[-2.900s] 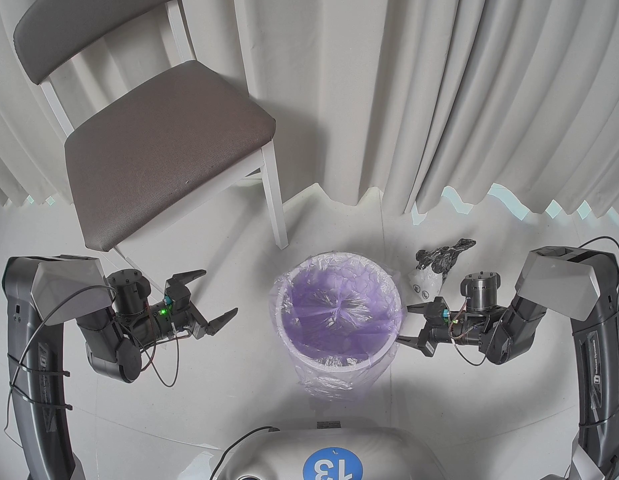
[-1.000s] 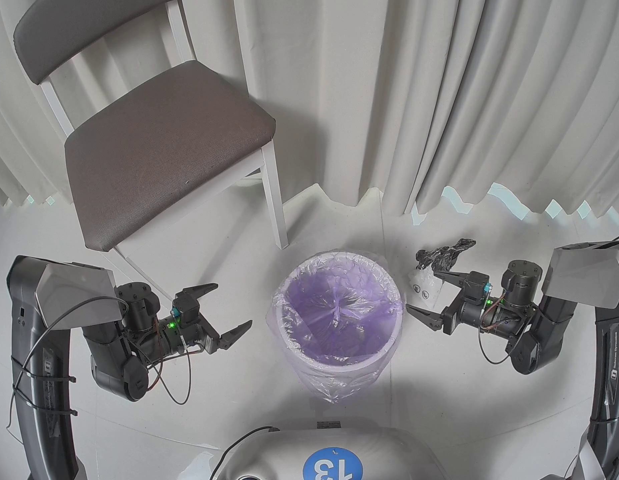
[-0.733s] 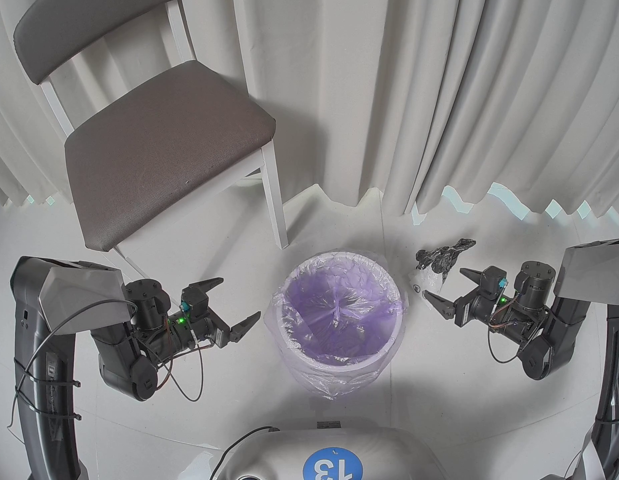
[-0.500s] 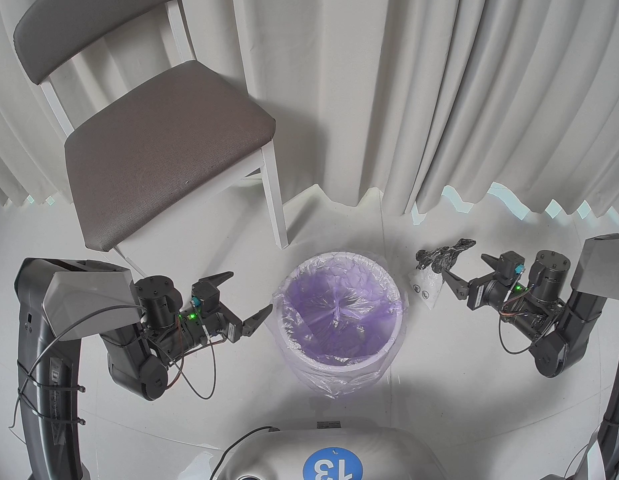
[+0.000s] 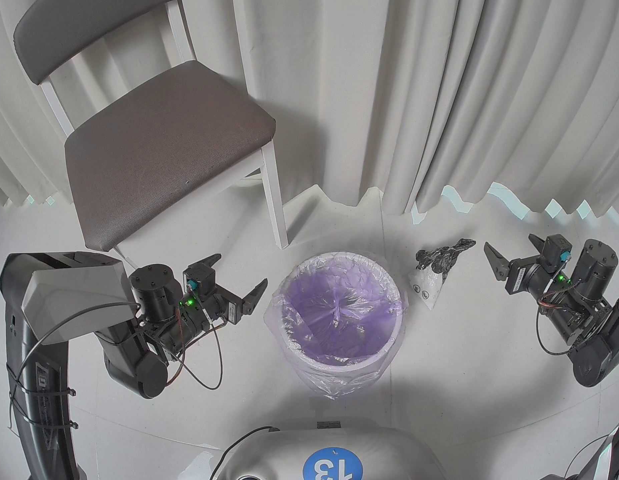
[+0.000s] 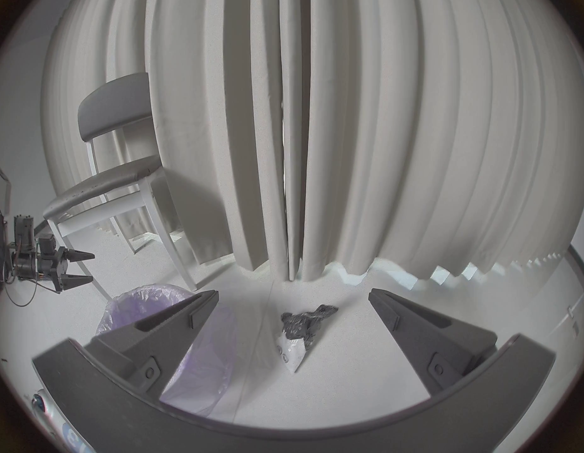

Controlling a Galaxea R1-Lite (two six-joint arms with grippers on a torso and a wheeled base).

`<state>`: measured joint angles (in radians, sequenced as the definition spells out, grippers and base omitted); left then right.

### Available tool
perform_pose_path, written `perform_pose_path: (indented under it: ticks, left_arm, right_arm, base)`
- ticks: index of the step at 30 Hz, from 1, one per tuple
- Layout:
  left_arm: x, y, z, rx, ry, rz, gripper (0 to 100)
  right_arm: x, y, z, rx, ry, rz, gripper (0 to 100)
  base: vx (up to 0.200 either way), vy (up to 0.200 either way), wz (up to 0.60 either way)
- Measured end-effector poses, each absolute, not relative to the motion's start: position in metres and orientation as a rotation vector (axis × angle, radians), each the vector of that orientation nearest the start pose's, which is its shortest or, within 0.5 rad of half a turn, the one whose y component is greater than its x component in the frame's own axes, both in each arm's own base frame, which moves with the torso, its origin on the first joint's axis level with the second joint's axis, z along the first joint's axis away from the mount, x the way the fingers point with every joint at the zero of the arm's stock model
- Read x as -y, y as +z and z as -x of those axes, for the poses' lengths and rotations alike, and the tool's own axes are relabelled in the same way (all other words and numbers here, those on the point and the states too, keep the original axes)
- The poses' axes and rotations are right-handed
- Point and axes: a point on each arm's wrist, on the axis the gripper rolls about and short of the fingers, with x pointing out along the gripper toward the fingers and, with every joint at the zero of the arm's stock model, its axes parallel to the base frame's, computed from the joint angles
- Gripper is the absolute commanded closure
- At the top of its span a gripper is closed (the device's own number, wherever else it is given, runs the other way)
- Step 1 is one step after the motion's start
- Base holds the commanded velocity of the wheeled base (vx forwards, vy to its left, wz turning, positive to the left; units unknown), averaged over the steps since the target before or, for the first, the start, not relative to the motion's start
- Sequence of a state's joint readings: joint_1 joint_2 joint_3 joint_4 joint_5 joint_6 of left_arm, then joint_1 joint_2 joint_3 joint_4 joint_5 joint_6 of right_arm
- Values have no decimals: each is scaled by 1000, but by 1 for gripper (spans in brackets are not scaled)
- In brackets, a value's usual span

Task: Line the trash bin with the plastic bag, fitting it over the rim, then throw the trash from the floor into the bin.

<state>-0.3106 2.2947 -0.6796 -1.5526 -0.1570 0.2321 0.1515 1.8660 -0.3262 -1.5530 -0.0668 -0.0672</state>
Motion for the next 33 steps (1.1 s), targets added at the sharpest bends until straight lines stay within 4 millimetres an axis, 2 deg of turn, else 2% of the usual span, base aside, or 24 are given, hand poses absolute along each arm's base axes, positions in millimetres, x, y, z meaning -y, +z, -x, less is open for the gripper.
perform_pose_path:
  ticks: [8,13,19,26,33]
  left_arm:
    - [116,52,-339,-9,-384,-230,0]
    - [113,55,-332,-24,-374,-208,0]
    - [107,58,-317,-58,-372,-185,0]
    - [102,60,-305,-85,-366,-170,0]
    - [100,62,-304,-87,-345,-155,0]
  right_arm:
    - [-41,134,-275,98,47,91,0]
    - [-43,142,-296,150,34,148,0]
    - [-51,149,-331,150,40,171,0]
    - [-59,129,-372,79,62,34,0]
    - [-70,95,-406,-138,65,-103,0]
  base:
    - [0,0,0]
    - [0,0,0]
    - [0,0,0]
    - [0,0,0]
    - [0,0,0]
